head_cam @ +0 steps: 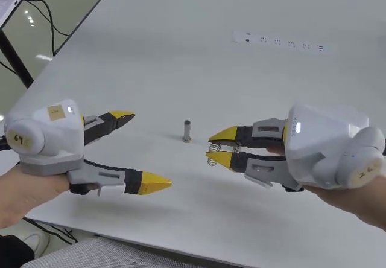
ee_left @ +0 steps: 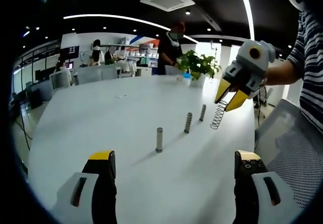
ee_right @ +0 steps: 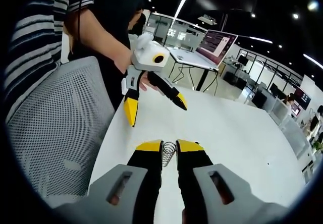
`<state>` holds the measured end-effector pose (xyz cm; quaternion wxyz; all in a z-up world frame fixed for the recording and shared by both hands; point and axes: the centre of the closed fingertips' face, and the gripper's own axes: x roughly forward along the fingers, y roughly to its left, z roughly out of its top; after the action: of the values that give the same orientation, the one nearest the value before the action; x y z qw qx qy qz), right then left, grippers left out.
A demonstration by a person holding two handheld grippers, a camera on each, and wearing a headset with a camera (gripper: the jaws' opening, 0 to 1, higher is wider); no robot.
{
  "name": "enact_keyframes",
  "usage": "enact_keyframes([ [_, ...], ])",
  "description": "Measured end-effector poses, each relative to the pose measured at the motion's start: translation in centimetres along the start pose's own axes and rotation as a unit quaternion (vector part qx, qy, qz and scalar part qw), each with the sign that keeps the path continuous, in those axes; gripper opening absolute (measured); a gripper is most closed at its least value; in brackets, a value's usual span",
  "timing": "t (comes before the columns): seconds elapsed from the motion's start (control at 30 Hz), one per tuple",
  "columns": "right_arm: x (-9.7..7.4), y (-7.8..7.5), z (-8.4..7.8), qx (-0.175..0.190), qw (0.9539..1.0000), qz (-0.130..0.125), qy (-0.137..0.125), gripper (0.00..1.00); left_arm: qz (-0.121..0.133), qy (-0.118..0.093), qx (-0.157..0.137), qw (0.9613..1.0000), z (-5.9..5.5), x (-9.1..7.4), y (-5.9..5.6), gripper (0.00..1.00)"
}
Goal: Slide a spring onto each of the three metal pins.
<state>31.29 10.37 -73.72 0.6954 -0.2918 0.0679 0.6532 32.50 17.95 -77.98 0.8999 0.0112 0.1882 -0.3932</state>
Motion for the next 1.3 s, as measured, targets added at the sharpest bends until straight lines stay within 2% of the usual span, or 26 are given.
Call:
enact_keyframes([
  [0.23, 1.2, -1.5, 0.0, 0.001, 1.0000, -0.010, -0.001, 0.12, 0.003, 0.001, 0.000, 1.0000, -0.1, -0.4, 0.0, 0.97],
  [0.5, 2.4, -4.6, 0.3, 0.019, 0.9988, -0.046, 0.000, 0.12, -0.002, 0.002, -0.002, 1.0000, -0.3, -0.5, -0.2, 0.97],
  [0.77, 4.4, -6.9, 0.9, 0.045, 0.9972, -0.060, -0.001, 0.12, -0.005, 0.000, 0.002, 1.0000, -0.3, -0.4, -0.4, 0.97],
  [0.97, 5.2, -7.9, 0.6, 0.076, 0.9947, -0.070, -0.003, 0.12, -0.007, -0.012, 0.001, 0.9999, 0.2, 0.0, -0.3, 0.97],
  [1.3, 6.3, -8.0, -0.2, 0.089, 0.9936, -0.069, 0.012, 0.12, -0.015, -0.014, 0.003, 0.9998, 0.3, 0.3, -0.3, 0.97],
])
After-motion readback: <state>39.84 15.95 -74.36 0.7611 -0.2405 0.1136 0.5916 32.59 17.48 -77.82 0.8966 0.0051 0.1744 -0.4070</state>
